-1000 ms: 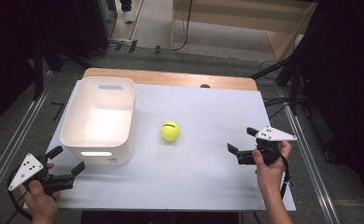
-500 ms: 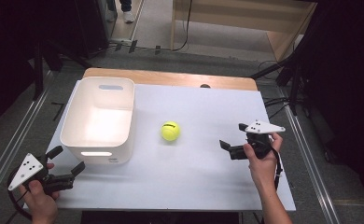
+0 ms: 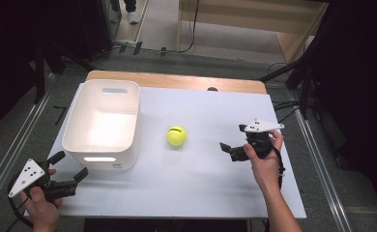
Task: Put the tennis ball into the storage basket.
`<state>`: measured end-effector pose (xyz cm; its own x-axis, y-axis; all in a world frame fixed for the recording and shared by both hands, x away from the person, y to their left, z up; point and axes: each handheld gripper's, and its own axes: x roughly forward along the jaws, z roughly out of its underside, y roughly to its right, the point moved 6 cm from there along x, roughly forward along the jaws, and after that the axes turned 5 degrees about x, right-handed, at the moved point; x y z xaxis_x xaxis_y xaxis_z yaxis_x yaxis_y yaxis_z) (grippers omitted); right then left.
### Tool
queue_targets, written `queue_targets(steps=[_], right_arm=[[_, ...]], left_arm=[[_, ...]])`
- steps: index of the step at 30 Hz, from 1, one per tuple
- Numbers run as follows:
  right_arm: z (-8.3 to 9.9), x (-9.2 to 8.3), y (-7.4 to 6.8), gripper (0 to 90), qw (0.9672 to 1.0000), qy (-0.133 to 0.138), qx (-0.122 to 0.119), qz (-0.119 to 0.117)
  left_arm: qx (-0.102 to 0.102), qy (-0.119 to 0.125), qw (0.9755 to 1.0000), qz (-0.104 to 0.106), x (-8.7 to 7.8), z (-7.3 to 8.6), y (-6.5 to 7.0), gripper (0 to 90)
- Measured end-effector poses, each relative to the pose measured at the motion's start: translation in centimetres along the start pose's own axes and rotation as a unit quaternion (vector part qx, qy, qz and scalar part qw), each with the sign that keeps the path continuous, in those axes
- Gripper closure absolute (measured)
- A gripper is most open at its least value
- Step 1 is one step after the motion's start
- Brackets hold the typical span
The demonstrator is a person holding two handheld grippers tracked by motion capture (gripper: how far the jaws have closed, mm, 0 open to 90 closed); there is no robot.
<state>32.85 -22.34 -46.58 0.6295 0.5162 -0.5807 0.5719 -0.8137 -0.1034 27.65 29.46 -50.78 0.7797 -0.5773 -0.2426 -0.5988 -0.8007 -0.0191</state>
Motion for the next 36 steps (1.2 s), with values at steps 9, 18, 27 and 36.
queue_targets(steps=[9, 18, 27, 36], right_arm=[[-0.7, 1.3, -0.5, 0.0, 0.9997, -0.019, -0.003, -0.011], [-1.5, 2.3, -1.2, 0.0, 0.9992, -0.032, -0.015, -0.019], [-2.5, 3.2, -1.7, 0.0, 0.9983, -0.045, -0.03, -0.022], [-3.1, 3.9, -2.0, 0.0, 0.9973, -0.059, -0.035, -0.029]], left_arm=[[0.0, 0.0, 1.0, 0.001, 0.0, 0.0, 0.0, 0.0], [0.0, 0.001, 1.0, 0.001, 0.0, 0.0, 0.0, 0.0], [0.0, 0.001, 1.0, 0.002, 0.0, 0.0, 0.0, 0.0], [0.0, 0.0, 1.0, 0.003, 0.0, 0.0, 0.0, 0.0]])
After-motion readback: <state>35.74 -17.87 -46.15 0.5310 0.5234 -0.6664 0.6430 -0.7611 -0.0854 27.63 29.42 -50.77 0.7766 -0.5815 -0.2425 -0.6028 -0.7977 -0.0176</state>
